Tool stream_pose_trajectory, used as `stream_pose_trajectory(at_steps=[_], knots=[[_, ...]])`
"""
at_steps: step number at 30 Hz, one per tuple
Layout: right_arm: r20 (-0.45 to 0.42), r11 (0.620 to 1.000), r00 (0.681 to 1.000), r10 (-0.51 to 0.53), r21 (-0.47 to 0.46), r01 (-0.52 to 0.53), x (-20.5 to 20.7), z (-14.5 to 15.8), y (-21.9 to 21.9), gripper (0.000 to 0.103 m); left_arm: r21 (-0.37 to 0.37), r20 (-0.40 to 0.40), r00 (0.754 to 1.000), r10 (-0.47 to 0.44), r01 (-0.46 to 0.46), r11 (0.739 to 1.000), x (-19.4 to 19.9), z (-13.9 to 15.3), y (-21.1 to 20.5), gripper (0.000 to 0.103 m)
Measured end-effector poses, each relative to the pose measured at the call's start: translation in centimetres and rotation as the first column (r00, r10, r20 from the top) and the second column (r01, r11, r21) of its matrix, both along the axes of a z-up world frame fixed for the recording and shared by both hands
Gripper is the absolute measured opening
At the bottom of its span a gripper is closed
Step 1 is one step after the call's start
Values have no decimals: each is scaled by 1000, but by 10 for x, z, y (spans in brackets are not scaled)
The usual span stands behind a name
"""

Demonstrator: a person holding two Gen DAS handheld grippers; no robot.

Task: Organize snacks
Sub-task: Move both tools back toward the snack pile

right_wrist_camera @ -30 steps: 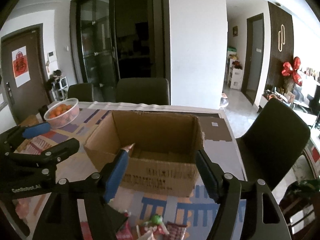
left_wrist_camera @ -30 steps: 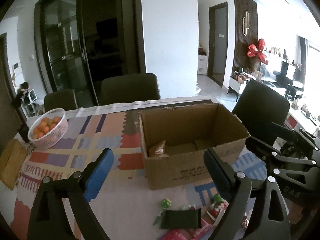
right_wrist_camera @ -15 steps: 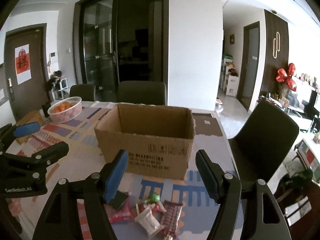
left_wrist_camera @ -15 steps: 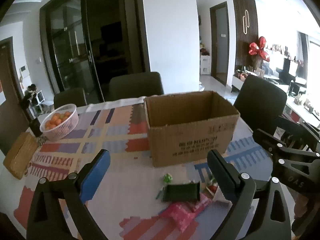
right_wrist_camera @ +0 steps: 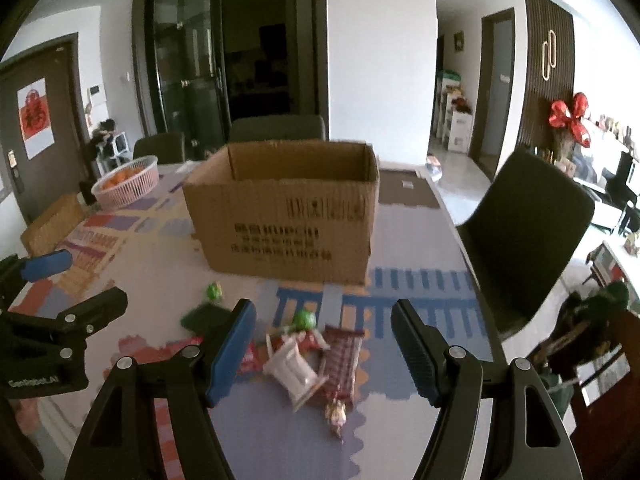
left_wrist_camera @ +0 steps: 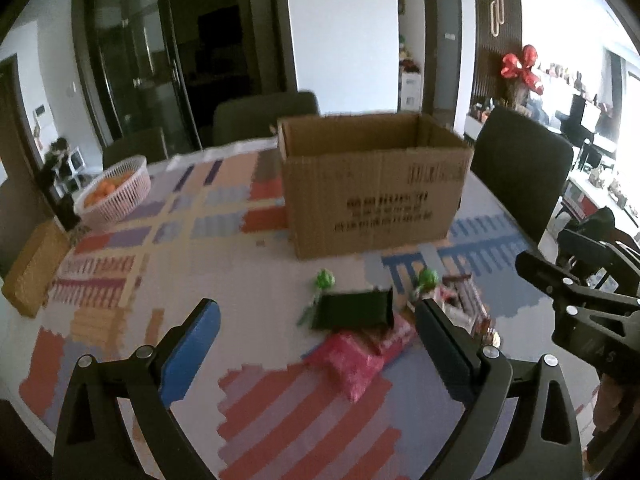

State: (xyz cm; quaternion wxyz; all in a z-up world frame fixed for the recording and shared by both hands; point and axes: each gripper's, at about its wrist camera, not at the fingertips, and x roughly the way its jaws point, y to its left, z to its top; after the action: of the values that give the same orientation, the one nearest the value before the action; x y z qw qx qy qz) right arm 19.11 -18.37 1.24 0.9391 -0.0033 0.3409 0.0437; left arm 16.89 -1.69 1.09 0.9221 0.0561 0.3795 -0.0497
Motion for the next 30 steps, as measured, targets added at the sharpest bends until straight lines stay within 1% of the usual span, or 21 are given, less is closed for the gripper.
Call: stream_pose_trajectory(at_steps=[9, 12, 16, 21, 24, 28, 30], knots=[[-114, 999, 993, -27, 14, 29, -7, -35, -3, 71, -24, -123, 992, 29, -32, 999, 0, -41, 3, 99], [-159, 999, 987, -38, 29, 43, -7, -48, -5, 71, -25, -150, 988, 31, -35, 999, 2, -52, 2, 99], [-204, 998, 978, -49, 21, 54, -7, -62, -7, 71, -14, -183, 982, 37, -40, 999, 7, -66, 0, 99], [-270, 996, 960, -70, 39, 84, -1, -82, -12, 71, -24, -225, 973, 42, -49, 999, 18, -84, -1, 99], [-289, 996, 954, -77, 21, 87, 2, -89, -11, 71, -23, -235, 971, 47, -54, 998, 25, -91, -2, 97], [-316, 996, 946, -75, 22, 86, 6, -99, -10, 70, -21, -251, 967, 50, -57, 998, 36, -100, -4, 90], [-326, 996, 942, -75, 19, 86, 7, -102, -11, 67, -22, -257, 965, 52, -60, 998, 40, -104, -5, 88]])
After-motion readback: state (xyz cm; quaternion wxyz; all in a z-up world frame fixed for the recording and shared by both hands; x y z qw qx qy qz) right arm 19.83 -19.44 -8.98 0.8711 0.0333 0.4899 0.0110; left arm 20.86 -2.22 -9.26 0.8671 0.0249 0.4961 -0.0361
